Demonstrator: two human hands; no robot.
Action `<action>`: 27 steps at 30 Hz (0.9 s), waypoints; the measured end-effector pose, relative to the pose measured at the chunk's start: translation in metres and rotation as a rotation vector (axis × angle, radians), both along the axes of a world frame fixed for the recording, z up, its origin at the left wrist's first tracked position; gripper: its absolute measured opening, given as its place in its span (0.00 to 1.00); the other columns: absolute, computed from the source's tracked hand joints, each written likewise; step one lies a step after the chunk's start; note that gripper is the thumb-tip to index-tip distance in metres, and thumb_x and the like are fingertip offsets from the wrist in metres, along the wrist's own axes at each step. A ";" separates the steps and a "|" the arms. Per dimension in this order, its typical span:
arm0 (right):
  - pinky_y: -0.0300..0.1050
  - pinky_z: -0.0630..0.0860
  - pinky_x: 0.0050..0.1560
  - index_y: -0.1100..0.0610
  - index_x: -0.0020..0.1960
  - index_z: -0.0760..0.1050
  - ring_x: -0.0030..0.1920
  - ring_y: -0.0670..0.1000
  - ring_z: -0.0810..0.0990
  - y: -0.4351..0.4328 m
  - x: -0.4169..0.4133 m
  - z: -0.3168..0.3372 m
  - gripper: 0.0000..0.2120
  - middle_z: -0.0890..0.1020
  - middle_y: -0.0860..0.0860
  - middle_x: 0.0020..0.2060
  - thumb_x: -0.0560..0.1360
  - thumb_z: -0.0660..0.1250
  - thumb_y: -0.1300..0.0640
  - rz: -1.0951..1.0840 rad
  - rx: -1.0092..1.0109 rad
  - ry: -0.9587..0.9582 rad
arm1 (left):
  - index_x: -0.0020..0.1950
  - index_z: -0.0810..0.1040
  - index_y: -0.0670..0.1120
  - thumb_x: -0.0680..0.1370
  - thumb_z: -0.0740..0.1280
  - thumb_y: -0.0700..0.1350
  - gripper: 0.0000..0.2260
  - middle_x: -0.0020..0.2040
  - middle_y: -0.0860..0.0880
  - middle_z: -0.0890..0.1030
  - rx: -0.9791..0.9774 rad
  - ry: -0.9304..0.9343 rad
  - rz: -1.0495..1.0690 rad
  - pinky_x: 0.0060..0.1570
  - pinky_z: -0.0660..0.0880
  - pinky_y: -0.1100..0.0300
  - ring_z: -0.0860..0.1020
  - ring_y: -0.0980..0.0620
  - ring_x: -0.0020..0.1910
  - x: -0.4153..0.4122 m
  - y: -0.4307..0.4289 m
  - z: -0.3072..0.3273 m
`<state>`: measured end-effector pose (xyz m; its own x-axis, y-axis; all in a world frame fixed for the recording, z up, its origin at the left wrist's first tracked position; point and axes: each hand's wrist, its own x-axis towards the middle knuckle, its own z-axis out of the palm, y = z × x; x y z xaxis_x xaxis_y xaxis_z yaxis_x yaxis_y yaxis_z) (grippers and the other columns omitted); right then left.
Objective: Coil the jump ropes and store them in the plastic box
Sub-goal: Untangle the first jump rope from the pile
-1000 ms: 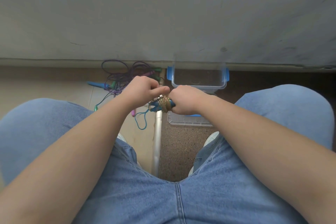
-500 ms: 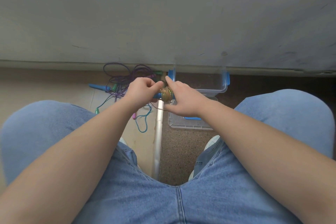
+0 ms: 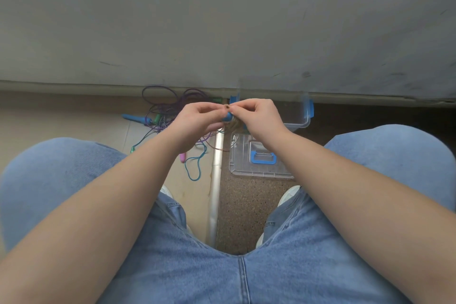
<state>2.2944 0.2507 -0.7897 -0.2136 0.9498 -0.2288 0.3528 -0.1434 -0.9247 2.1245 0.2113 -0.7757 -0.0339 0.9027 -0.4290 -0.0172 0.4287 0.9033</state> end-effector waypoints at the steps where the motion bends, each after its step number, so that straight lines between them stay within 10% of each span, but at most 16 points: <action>1: 0.49 0.80 0.52 0.53 0.49 0.87 0.45 0.45 0.83 0.001 0.001 0.000 0.06 0.87 0.47 0.41 0.76 0.72 0.53 -0.006 -0.003 0.004 | 0.52 0.84 0.44 0.75 0.74 0.41 0.07 0.53 0.42 0.85 0.020 0.017 -0.034 0.58 0.79 0.53 0.84 0.45 0.56 -0.001 -0.001 -0.003; 10: 0.47 0.76 0.44 0.52 0.50 0.76 0.40 0.48 0.78 -0.003 -0.001 0.003 0.07 0.82 0.46 0.40 0.82 0.63 0.51 0.072 0.156 -0.135 | 0.55 0.80 0.42 0.78 0.71 0.43 0.08 0.49 0.47 0.84 0.026 0.160 0.074 0.41 0.81 0.61 0.83 0.52 0.48 0.013 -0.004 -0.006; 20: 0.36 0.69 0.38 0.50 0.46 0.81 0.40 0.43 0.77 0.009 0.007 0.017 0.05 0.81 0.44 0.39 0.79 0.67 0.54 0.157 0.119 -0.307 | 0.55 0.85 0.46 0.76 0.74 0.40 0.08 0.46 0.51 0.87 0.228 0.322 -0.062 0.50 0.82 0.58 0.85 0.52 0.48 0.014 -0.009 -0.001; 27: 0.49 0.81 0.49 0.52 0.46 0.86 0.41 0.46 0.82 0.016 0.014 0.025 0.08 0.87 0.52 0.40 0.77 0.68 0.58 0.211 -0.068 -0.138 | 0.59 0.83 0.42 0.76 0.73 0.38 0.12 0.49 0.48 0.86 0.168 0.223 0.041 0.53 0.82 0.56 0.85 0.51 0.50 0.015 -0.007 0.006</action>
